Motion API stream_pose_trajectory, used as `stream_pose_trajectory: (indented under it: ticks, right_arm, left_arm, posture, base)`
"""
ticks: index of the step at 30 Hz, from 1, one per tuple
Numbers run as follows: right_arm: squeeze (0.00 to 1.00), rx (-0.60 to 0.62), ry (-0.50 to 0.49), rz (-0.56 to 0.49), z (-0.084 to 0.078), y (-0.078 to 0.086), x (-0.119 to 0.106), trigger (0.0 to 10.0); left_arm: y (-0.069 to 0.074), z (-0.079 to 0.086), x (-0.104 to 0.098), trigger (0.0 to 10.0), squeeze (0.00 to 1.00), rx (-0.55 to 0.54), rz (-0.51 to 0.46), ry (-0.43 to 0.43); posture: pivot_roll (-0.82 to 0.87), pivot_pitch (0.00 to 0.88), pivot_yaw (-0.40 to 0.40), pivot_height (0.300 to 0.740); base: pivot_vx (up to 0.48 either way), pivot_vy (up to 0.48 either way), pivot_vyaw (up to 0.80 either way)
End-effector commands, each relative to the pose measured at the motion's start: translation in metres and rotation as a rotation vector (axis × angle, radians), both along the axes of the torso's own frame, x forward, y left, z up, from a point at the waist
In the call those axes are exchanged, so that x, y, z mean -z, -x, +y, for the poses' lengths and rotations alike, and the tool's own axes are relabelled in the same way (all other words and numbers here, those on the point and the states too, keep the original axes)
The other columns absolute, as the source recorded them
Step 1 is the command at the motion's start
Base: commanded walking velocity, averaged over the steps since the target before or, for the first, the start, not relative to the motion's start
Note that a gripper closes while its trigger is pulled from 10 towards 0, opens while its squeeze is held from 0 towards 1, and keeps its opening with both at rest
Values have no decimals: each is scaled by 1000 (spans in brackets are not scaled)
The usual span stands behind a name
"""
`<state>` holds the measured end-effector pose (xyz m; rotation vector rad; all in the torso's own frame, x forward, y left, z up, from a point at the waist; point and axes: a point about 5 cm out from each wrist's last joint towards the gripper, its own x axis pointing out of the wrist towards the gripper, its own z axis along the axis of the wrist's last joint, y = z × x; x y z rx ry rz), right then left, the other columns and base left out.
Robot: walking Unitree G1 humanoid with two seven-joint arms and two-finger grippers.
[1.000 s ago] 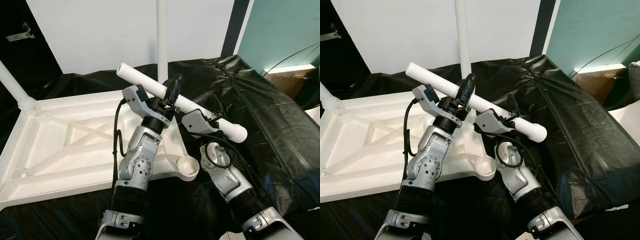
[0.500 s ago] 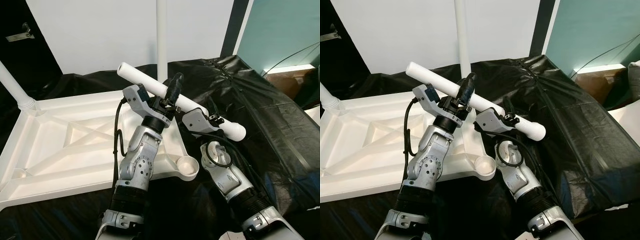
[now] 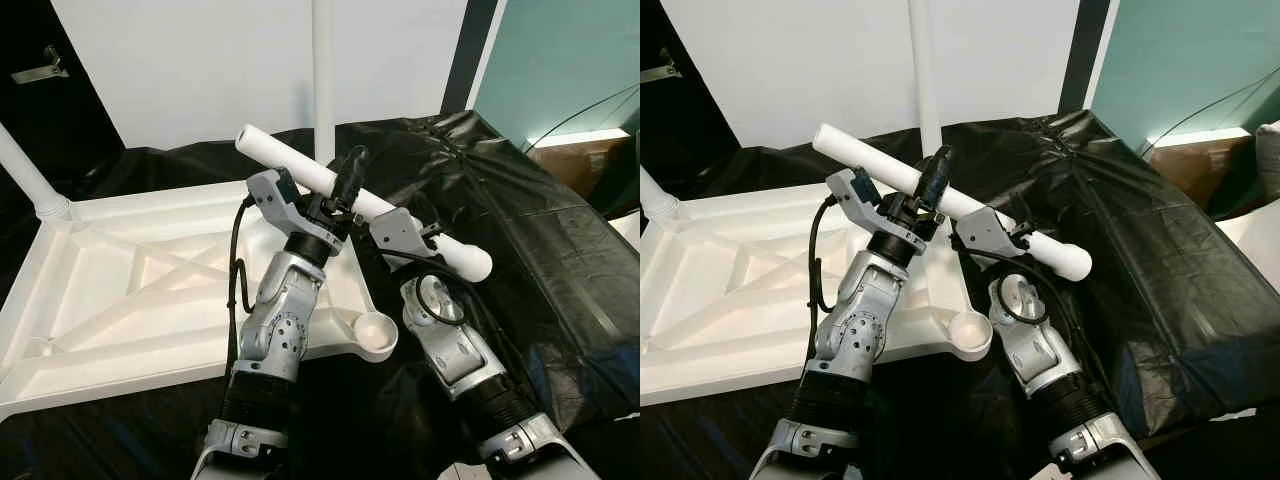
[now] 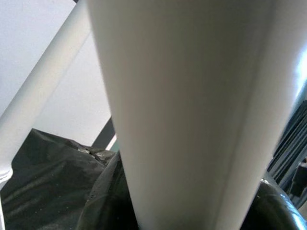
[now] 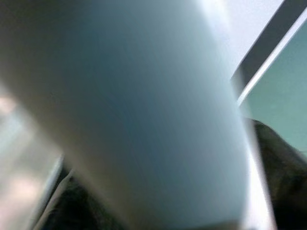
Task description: Building children table
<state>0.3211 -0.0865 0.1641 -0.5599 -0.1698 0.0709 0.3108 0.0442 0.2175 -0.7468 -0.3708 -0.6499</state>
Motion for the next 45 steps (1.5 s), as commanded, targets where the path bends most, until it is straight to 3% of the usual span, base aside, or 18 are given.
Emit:
stream_pose_trajectory:
  ticks: [1,6,10,13,15,17,18,31,32,33,35,36,37,38,44,45]
  right_arm:
    - [0,-30,-27,87,-3,1,4,10000]
    - [0,-58,-122,185,-19,2,-2,10000]
    - [0,-67,-137,203,-22,3,-3,10000]
    - [0,-101,-94,266,-33,9,2,10000]
    - [0,-152,-16,340,-47,16,11,10000]
    - [0,-168,0,358,-50,17,12,10000]
    - [0,-179,10,369,-51,18,12,0]
    - [0,-211,-15,380,-47,17,5,0]
    - [0,-208,-23,382,-46,17,7,0]
    - [0,-196,-35,377,-44,17,9,0]
    - [0,-190,-41,375,-44,18,10,0]
    - [0,-169,-61,359,-42,17,11,0]
    - [0,-169,-61,359,-42,17,11,0]
    - [0,-140,-87,337,-40,17,11,0]
    - [0,-23,-146,226,-34,16,11,0]
    - [0,2,-144,196,-32,17,12,0]
  left_arm:
    - [6,-9,-2,0,0,103,-85,-22]
    - [6,-10,-2,0,0,114,-90,-23]
    - [6,-11,-2,0,0,115,-91,-24]
    - [6,-10,-2,0,0,119,-92,-25]
    - [6,-9,-2,0,0,124,-95,-28]
    - [6,-8,-3,0,0,126,-97,-30]
    - [6,-8,-3,0,0,127,-98,-31]
    - [3,-8,-6,0,0,118,-102,-46]
    - [2,-7,-5,2471,0,110,-94,-57]
    - [1,-7,-3,10000,0,96,-81,-77]
    - [0,-7,-2,10000,0,87,-71,-91]
    - [-1,-7,-1,10000,580,72,-61,-96]
    - [-1,-7,-1,10000,580,72,-61,-96]
    - [-2,-6,-1,10000,1000,62,-54,-87]
    - [-8,-3,-1,10000,1000,3,-25,-98]
    - [-9,-2,-1,10000,27,-13,-14,-100]
  posture:
    - [-107,18,41,740]
    - [-111,18,40,740]
    - [-111,18,40,740]
    - [-112,17,44,740]
    - [-114,14,49,740]
    - [-115,13,50,740]
    - [-115,13,50,740]
    - [-106,7,63,740]
    - [-105,7,64,740]
    - [-104,8,64,740]
    - [-104,8,64,740]
    - [-104,8,64,740]
    - [-104,8,64,740]
    - [-105,9,64,740]
    - [-105,9,65,740]
    - [-105,9,65,740]
  base:
    - [0,0,0]
    - [0,0,0]
    - [0,0,0]
    - [0,0,0]
    - [0,0,0]
    - [0,0,0]
    - [0,0,0]
    - [0,0,0]
    - [0,0,0]
    - [0,0,0]
    - [0,0,0]
    - [0,0,0]
    - [0,0,0]
    - [0,0,0]
    - [0,0,0]
    - [0,0,0]
